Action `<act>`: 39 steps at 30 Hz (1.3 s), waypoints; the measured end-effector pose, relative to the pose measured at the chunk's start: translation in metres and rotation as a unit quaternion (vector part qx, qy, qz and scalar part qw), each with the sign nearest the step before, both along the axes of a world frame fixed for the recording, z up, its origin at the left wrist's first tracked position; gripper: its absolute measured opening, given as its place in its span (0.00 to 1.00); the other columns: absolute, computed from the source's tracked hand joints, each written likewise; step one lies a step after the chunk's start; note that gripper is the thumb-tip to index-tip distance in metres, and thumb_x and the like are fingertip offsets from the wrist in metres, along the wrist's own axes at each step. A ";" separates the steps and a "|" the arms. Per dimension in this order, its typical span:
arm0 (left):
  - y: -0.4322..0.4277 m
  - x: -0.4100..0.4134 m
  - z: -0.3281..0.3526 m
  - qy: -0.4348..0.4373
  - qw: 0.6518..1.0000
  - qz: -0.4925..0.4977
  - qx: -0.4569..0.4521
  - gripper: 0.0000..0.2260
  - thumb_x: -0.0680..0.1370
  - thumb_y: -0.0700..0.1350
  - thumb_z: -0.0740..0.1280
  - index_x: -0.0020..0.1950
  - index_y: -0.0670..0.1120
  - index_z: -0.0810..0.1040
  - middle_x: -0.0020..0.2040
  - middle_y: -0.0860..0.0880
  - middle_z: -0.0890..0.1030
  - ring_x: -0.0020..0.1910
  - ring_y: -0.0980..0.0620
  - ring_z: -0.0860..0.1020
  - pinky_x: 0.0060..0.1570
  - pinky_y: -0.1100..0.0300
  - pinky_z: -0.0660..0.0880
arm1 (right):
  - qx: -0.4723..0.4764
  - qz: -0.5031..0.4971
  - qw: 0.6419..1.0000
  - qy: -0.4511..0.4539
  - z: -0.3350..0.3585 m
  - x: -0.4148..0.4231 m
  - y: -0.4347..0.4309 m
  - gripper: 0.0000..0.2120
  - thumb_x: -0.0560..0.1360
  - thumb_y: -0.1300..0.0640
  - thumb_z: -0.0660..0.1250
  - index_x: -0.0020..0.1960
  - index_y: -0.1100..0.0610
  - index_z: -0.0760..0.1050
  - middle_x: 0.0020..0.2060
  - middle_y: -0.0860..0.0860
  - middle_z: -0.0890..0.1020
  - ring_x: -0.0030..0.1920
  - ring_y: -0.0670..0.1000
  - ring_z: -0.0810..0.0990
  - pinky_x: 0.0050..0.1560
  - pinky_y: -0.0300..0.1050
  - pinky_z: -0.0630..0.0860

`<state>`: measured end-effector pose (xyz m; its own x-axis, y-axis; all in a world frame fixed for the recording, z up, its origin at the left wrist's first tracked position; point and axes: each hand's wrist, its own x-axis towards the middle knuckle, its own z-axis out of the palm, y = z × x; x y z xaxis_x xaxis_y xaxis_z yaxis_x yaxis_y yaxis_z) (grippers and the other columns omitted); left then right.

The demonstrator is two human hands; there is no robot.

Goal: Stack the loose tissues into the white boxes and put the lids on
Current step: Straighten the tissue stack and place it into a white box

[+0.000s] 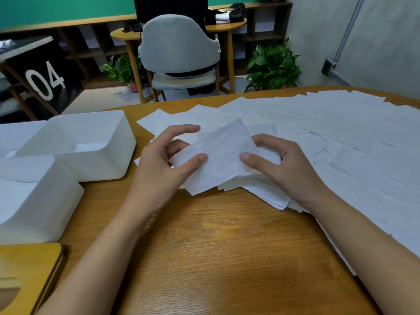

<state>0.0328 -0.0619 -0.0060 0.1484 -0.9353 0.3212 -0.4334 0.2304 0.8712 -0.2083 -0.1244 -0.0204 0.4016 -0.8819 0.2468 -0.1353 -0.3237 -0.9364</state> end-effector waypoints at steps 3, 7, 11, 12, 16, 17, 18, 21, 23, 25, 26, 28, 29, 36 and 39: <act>0.001 -0.003 0.000 -0.014 1.000 -0.004 0.013 0.22 0.75 0.49 0.79 0.67 0.60 0.79 0.46 0.53 0.85 0.51 0.52 0.85 0.47 0.47 0.84 | 0.000 0.040 0.999 0.018 0.001 0.006 0.005 0.21 0.76 0.47 0.72 0.69 0.44 0.79 0.62 0.36 0.83 0.64 0.38 0.80 0.62 0.36 0.76; 0.000 -0.004 -0.002 -0.024 1.000 -0.006 0.018 0.23 0.74 0.51 0.79 0.67 0.62 0.78 0.49 0.56 0.86 0.53 0.55 0.85 0.51 0.48 0.83 | -0.010 0.061 0.997 0.040 0.001 0.008 0.007 0.30 0.77 0.44 0.71 0.77 0.34 0.67 0.71 0.32 0.74 0.71 0.38 0.74 0.72 0.44 0.73; -0.001 -0.006 -0.004 -0.020 1.000 -0.003 0.018 0.23 0.74 0.51 0.79 0.67 0.63 0.78 0.48 0.55 0.86 0.53 0.54 0.85 0.52 0.46 0.83 | -0.037 0.037 0.996 0.075 0.000 0.008 0.007 0.34 0.80 0.46 0.70 0.79 0.29 0.57 0.77 0.30 0.64 0.77 0.35 0.62 0.77 0.42 0.63; -0.001 -0.006 -0.005 -0.019 1.000 -0.002 0.017 0.23 0.74 0.51 0.79 0.67 0.63 0.78 0.48 0.53 0.86 0.53 0.52 0.85 0.52 0.45 0.83 | -0.047 0.031 0.995 0.085 0.000 0.008 0.007 0.35 0.81 0.47 0.69 0.80 0.29 0.55 0.78 0.29 0.60 0.77 0.32 0.58 0.76 0.36 0.59; -0.003 -0.006 -0.008 -0.018 1.000 0.018 0.008 0.23 0.74 0.51 0.80 0.67 0.62 0.78 0.49 0.55 0.85 0.54 0.54 0.83 0.55 0.50 0.82 | -0.068 0.028 0.993 0.089 -0.003 0.009 0.007 0.38 0.83 0.53 0.68 0.82 0.32 0.50 0.79 0.28 0.54 0.77 0.27 0.50 0.70 0.24 0.52; -0.003 -0.008 -0.010 -0.016 0.999 0.032 -0.004 0.23 0.74 0.51 0.80 0.67 0.61 0.78 0.51 0.56 0.84 0.56 0.56 0.81 0.57 0.53 0.80 | -0.072 0.025 0.994 0.082 -0.004 0.009 0.007 0.37 0.83 0.54 0.68 0.82 0.33 0.50 0.79 0.28 0.54 0.76 0.26 0.51 0.69 0.22 0.53; -0.004 -0.010 -0.013 -0.015 0.998 0.051 -0.017 0.24 0.74 0.51 0.79 0.68 0.61 0.78 0.54 0.57 0.82 0.58 0.58 0.79 0.58 0.58 0.78 | -0.075 0.020 0.995 0.069 -0.004 0.009 0.007 0.37 0.83 0.56 0.67 0.82 0.35 0.51 0.79 0.29 0.55 0.76 0.26 0.52 0.69 0.20 0.54; -0.005 -0.020 -0.013 0.021 0.996 0.090 0.015 0.25 0.76 0.58 0.75 0.71 0.62 0.72 0.63 0.61 0.74 0.59 0.70 0.73 0.53 0.72 0.73 | -0.057 0.009 0.998 -0.010 -0.004 0.008 0.004 0.36 0.84 0.61 0.67 0.82 0.39 0.53 0.79 0.34 0.60 0.78 0.34 0.59 0.76 0.31 0.61; -0.005 -0.023 -0.013 0.103 0.990 0.034 0.093 0.24 0.78 0.65 0.70 0.72 0.68 0.69 0.65 0.61 0.75 0.62 0.69 0.74 0.60 0.67 0.74 | -0.015 0.020 0.997 -0.072 -0.004 0.008 0.003 0.36 0.83 0.60 0.67 0.81 0.36 0.56 0.79 0.39 0.65 0.78 0.43 0.66 0.79 0.51 0.66; -0.005 -0.025 -0.015 0.175 0.975 -0.026 0.136 0.22 0.77 0.70 0.68 0.70 0.73 0.69 0.67 0.60 0.78 0.67 0.57 0.78 0.69 0.50 0.75 | 0.000 0.022 0.996 -0.081 -0.004 0.008 0.002 0.36 0.80 0.56 0.68 0.80 0.33 0.57 0.79 0.41 0.66 0.77 0.46 0.68 0.78 0.57 0.67; -0.004 -0.026 -0.015 0.194 0.970 -0.037 0.139 0.22 0.76 0.70 0.67 0.69 0.73 0.70 0.68 0.60 0.78 0.67 0.54 0.79 0.70 0.46 0.75 | -0.007 0.019 0.998 -0.064 -0.004 0.009 0.002 0.36 0.79 0.54 0.68 0.80 0.33 0.57 0.79 0.39 0.64 0.78 0.44 0.67 0.78 0.53 0.67; -0.005 -0.028 -0.015 0.224 0.964 -0.049 0.132 0.22 0.77 0.68 0.69 0.70 0.73 0.70 0.69 0.60 0.78 0.67 0.52 0.80 0.71 0.45 0.75 | -0.020 0.014 0.999 -0.027 -0.003 0.011 0.002 0.39 0.77 0.48 0.70 0.81 0.34 0.54 0.79 0.34 0.60 0.77 0.36 0.62 0.76 0.37 0.64; -0.006 -0.028 -0.015 0.234 0.962 -0.053 0.132 0.22 0.77 0.66 0.70 0.70 0.72 0.70 0.70 0.60 0.77 0.67 0.52 0.80 0.71 0.46 0.75 | -0.019 0.015 1.000 -0.017 -0.003 0.011 0.002 0.40 0.76 0.47 0.70 0.81 0.34 0.53 0.79 0.33 0.59 0.77 0.33 0.60 0.74 0.31 0.63; 0.000 -0.023 -0.011 0.130 0.985 -0.003 0.112 0.21 0.82 0.56 0.68 0.74 0.68 0.68 0.63 0.62 0.75 0.50 0.69 0.79 0.45 0.72 0.76 | -0.015 0.064 0.997 0.038 -0.003 0.008 0.005 0.39 0.80 0.51 0.72 0.80 0.29 0.54 0.76 0.25 0.59 0.77 0.31 0.59 0.75 0.35 0.61; -0.001 -0.017 -0.013 0.137 0.982 -0.031 0.127 0.21 0.82 0.57 0.69 0.73 0.70 0.68 0.65 0.67 0.74 0.60 0.66 0.79 0.55 0.69 0.77 | -0.015 0.102 0.989 0.109 -0.002 0.008 0.009 0.32 0.80 0.51 0.71 0.75 0.26 0.63 0.74 0.27 0.65 0.75 0.31 0.62 0.71 0.33 0.62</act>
<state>0.0160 -0.0628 -0.0187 0.1378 -0.9899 0.0325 -0.1659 0.0092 0.9861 -0.2001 -0.1156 -0.0222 0.6167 -0.7708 0.1600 -0.2622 -0.3928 -0.8815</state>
